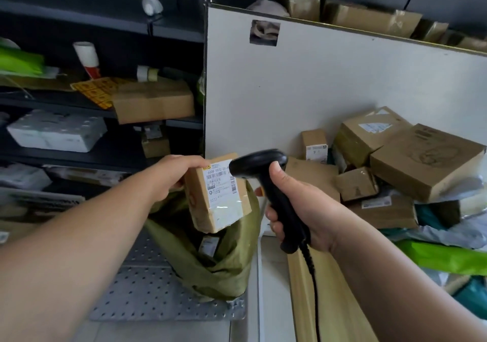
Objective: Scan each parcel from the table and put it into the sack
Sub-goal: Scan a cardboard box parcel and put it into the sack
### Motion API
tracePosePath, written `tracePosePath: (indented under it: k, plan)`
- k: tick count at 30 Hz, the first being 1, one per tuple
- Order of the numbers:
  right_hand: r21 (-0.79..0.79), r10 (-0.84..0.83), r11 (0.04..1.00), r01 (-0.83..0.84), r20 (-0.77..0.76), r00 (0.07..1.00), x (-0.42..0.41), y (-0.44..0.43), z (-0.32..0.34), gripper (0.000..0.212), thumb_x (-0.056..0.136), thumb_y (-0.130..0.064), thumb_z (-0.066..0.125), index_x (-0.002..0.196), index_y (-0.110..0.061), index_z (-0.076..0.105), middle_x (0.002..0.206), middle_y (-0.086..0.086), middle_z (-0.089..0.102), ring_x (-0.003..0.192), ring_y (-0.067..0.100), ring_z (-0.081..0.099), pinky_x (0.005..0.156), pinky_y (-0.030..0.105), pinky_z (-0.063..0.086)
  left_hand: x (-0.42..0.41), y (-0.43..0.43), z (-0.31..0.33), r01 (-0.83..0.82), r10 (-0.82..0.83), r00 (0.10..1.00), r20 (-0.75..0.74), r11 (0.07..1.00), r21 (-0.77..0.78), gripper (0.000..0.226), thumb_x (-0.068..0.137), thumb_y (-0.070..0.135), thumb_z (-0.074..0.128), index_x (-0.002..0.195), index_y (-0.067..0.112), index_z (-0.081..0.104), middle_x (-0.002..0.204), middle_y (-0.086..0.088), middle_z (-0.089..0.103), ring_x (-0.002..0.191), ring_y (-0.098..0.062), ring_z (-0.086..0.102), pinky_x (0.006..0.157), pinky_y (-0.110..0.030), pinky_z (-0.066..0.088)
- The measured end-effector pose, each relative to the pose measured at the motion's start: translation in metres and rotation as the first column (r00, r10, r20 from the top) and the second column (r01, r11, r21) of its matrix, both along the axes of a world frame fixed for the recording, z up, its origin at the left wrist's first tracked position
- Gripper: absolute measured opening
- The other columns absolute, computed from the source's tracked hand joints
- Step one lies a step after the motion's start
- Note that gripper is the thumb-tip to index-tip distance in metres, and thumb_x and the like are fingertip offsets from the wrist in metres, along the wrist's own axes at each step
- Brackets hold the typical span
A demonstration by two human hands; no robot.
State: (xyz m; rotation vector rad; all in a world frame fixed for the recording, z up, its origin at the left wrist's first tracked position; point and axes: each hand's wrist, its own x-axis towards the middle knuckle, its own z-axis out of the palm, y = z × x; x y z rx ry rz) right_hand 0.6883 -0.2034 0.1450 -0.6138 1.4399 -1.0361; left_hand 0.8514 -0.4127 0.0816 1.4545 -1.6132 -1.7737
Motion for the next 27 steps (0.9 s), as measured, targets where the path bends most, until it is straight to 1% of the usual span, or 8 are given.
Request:
tracePosePath:
  k: [5, 8, 12, 16, 18, 20, 24, 27]
  plan:
    - [0.030, 0.023, 0.999, -0.021, -0.050, 0.998, 0.008, -0.027, -0.007, 0.084, 0.055, -0.080, 0.060, 0.097, -0.008, 0.058, 0.063, 0.003, 0.054, 0.050, 0.016, 0.051, 0.049, 0.027, 0.046, 0.009, -0.031, -0.019, 0.024, -0.025, 0.999, 0.023, 0.999, 0.035, 0.032, 0.074, 0.038, 0.075, 0.102, 0.022, 0.071, 0.101, -0.001, 0.071, 0.103, -0.021, 0.059, 0.095, -0.038, 0.043]
    - [0.054, 0.021, 0.998, -0.018, -0.050, 0.999, 0.011, -0.039, -0.010, 0.079, 0.060, -0.077, 0.056, 0.097, -0.007, 0.056, 0.063, 0.003, 0.054, 0.050, 0.015, 0.050, 0.049, 0.026, 0.046, 0.010, -0.045, -0.028, 0.023, -0.024, 0.999, 0.023, 0.998, 0.050, 0.031, 0.073, 0.038, 0.076, 0.099, 0.022, 0.071, 0.100, -0.001, 0.071, 0.102, -0.020, 0.059, 0.095, -0.038, 0.043]
    - [0.086, 0.006, 0.996, -0.002, -0.050, 0.999, 0.012, -0.053, -0.013, 0.078, 0.062, -0.077, 0.056, 0.097, -0.007, 0.056, 0.063, 0.003, 0.054, 0.050, 0.015, 0.050, 0.050, 0.027, 0.046, 0.008, -0.058, -0.039, 0.024, -0.026, 0.999, 0.023, 0.997, 0.072, 0.027, 0.070, 0.037, 0.077, 0.092, 0.022, 0.072, 0.098, -0.001, 0.070, 0.100, -0.020, 0.059, 0.091, -0.036, 0.043]
    - [0.116, -0.016, 0.993, 0.020, -0.043, 0.999, 0.012, -0.064, -0.017, 0.081, 0.060, -0.078, 0.057, 0.099, -0.006, 0.057, 0.062, 0.003, 0.055, 0.049, 0.015, 0.051, 0.051, 0.027, 0.046, 0.006, -0.070, -0.051, 0.046, -0.050, 0.998, 0.040, 0.995, 0.094, 0.031, 0.071, 0.038, 0.076, 0.098, 0.023, 0.071, 0.102, -0.001, 0.069, 0.103, -0.021, 0.057, 0.096, -0.038, 0.042]
    - [0.134, -0.033, 0.990, 0.039, -0.044, 0.998, 0.012, -0.069, -0.020, 0.085, 0.059, -0.077, 0.058, 0.104, -0.005, 0.058, 0.062, 0.003, 0.056, 0.050, 0.015, 0.051, 0.052, 0.028, 0.046, 0.005, -0.076, -0.057, 0.057, -0.061, 0.997, 0.051, 0.994, 0.091, 0.031, 0.073, 0.038, 0.076, 0.099, 0.023, 0.070, 0.102, -0.001, 0.069, 0.103, -0.020, 0.057, 0.096, -0.038, 0.042]
    - [0.150, -0.056, 0.987, 0.063, -0.048, 0.997, 0.011, -0.072, -0.025, 0.091, 0.057, -0.077, 0.060, 0.113, -0.005, 0.057, 0.063, 0.003, 0.057, 0.050, 0.016, 0.051, 0.052, 0.029, 0.046, 0.002, -0.081, -0.065, 0.056, -0.062, 0.994, 0.086, 0.996, 0.070, 0.031, 0.073, 0.039, 0.076, 0.099, 0.024, 0.069, 0.100, 0.001, 0.067, 0.097, -0.017, 0.056, 0.090, -0.037, 0.042]
    - [0.178, -0.109, 0.977, 0.120, -0.072, 0.991, 0.007, -0.070, -0.040, 0.093, 0.056, -0.075, 0.060, 0.120, -0.008, 0.055, 0.063, 0.004, 0.057, 0.051, 0.017, 0.052, 0.055, 0.033, 0.044, -0.004, -0.084, -0.088, 0.049, -0.042, 0.980, 0.197, 0.998, -0.031, 0.043, 0.069, 0.037, 0.080, 0.103, 0.024, 0.057, 0.092, 0.006, 0.060, 0.082, -0.010, 0.054, 0.061, -0.027, 0.039]
    - [0.206, -0.160, 0.963, 0.171, -0.071, 0.985, 0.003, -0.062, -0.052, 0.089, 0.059, -0.072, 0.059, 0.119, -0.006, 0.057, 0.059, 0.003, 0.057, 0.049, 0.017, 0.051, 0.054, 0.033, 0.043, -0.007, -0.079, -0.109, 0.085, -0.047, 0.947, 0.317, 0.991, -0.107, 0.051, 0.064, 0.042, 0.080, 0.105, 0.028, 0.053, 0.097, 0.004, 0.060, 0.082, -0.012, 0.057, 0.058, -0.029, 0.044]
